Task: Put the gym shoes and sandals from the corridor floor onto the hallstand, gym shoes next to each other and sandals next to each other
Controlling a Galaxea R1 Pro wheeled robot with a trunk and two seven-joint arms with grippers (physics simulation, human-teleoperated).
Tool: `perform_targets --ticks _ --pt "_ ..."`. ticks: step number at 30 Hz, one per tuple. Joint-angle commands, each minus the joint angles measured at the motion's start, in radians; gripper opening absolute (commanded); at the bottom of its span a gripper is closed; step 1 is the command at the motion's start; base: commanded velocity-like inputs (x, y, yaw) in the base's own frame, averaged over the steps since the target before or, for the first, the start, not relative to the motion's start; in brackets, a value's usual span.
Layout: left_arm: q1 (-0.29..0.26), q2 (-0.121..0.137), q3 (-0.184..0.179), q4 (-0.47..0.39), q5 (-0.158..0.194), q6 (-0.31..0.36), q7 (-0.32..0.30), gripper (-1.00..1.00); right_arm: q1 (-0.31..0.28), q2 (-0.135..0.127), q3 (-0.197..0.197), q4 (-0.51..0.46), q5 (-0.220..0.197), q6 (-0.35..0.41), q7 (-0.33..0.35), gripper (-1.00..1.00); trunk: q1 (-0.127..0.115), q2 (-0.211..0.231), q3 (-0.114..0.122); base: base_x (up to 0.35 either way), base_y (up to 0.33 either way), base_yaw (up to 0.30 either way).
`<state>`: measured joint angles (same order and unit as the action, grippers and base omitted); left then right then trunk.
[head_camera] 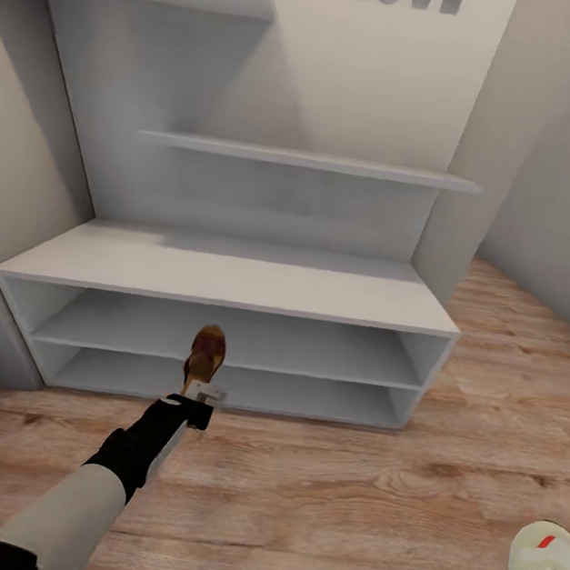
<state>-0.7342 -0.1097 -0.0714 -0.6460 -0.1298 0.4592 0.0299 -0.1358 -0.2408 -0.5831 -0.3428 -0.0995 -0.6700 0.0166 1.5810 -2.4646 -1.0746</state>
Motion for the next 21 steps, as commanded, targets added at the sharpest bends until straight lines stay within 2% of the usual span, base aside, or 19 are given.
perform_targets --ticks 1,2,5,8,10,14,17,21 --pt "-0.014 0.002 -0.002 0.008 -0.009 0.025 -0.001 -1.00 -0.001 -0.002 0.002 -0.004 -0.010 0.021 0.005 -1.00 0.000 0.000 -0.001 0.000 0.000 -0.137" --pt "-0.021 0.002 -0.002 0.014 -0.009 0.033 -0.001 -1.00 -0.001 -0.003 0.002 -0.011 -0.010 0.038 0.006 -1.00 0.000 0.000 -0.002 0.000 0.000 -0.110" --pt "-0.054 0.008 0.000 0.055 -0.010 0.056 -0.001 -1.00 -0.001 -0.006 0.000 -0.090 -0.010 0.160 0.008 -1.00 0.000 0.000 -0.002 0.000 0.000 -0.050" --pt "-0.072 0.024 0.000 0.097 -0.009 0.062 -0.001 -1.00 -0.001 -0.016 -0.011 -0.200 -0.011 0.326 0.008 -1.00 0.000 0.000 -0.002 0.000 0.000 -0.016" --pt "-0.072 0.031 0.000 0.105 -0.009 0.062 -0.002 -1.00 -0.001 -0.040 -0.035 -0.249 -0.021 0.411 0.008 -1.00 0.000 0.000 -0.002 0.000 0.000 -0.005" --pt "-0.066 0.039 0.000 0.112 -0.011 0.061 -0.002 -1.00 -0.002 -0.102 -0.154 -0.393 -0.087 0.627 0.010 -1.00 0.000 0.000 -0.002 0.000 0.000 -0.002" --pt "-0.063 0.041 -0.002 0.105 -0.011 0.058 -0.001 -1.00 -0.002 -0.113 -0.194 -0.465 -0.107 0.691 0.013 -1.00 0.000 0.000 -0.002 0.000 0.000 0.000" --pt "-0.063 0.040 -0.007 0.099 -0.010 0.058 -0.001 -1.00 -0.002 -0.111 -0.204 -0.488 -0.111 0.708 0.013 -1.00 0.000 0.000 -0.002 0.000 0.000 0.000"
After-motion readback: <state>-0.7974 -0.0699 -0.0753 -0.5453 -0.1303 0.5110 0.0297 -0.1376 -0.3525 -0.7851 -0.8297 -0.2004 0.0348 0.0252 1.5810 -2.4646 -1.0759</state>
